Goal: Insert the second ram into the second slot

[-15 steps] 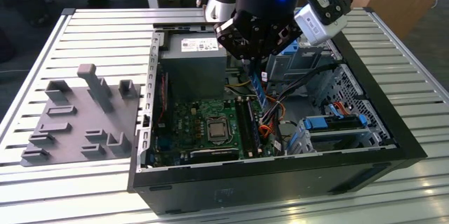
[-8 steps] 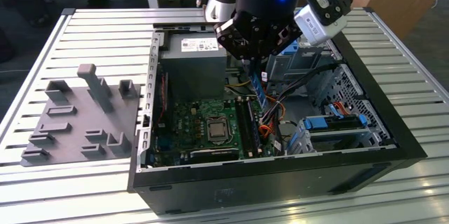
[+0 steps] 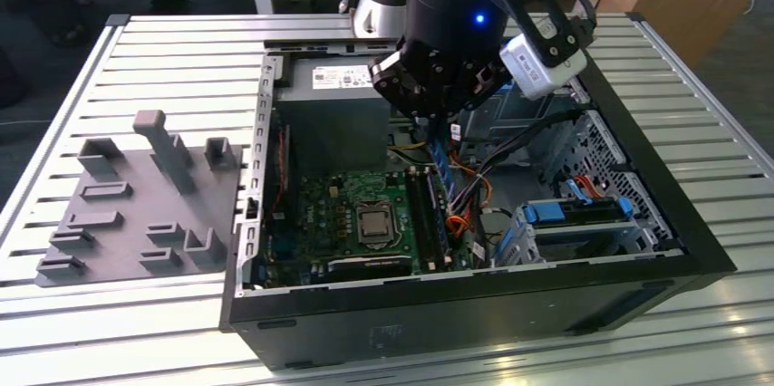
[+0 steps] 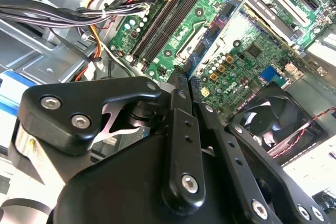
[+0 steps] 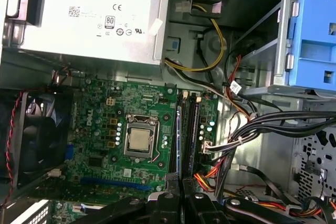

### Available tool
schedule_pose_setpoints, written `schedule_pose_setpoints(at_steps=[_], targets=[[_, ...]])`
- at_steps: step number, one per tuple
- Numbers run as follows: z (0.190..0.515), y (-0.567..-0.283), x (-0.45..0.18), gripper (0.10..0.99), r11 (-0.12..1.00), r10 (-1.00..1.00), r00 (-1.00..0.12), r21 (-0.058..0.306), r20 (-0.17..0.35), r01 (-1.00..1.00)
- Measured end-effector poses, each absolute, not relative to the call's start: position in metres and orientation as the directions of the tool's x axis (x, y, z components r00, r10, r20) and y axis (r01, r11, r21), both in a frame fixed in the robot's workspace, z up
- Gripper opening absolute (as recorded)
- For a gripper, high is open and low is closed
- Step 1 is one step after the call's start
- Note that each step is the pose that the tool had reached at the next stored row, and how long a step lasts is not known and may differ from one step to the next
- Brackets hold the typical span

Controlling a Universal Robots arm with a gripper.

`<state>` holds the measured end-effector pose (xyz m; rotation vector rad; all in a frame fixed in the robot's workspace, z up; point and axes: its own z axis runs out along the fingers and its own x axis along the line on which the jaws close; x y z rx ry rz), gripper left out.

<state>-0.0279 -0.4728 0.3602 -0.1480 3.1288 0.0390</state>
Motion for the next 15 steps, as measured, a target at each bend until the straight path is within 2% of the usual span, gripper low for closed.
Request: schedule_pose_setpoints(at_steps=[15], targets=[[0.3543,-0.4728,-0.0279,0.137,0.995,-0.094,-0.995,0.021,-0.01,-0.095]])
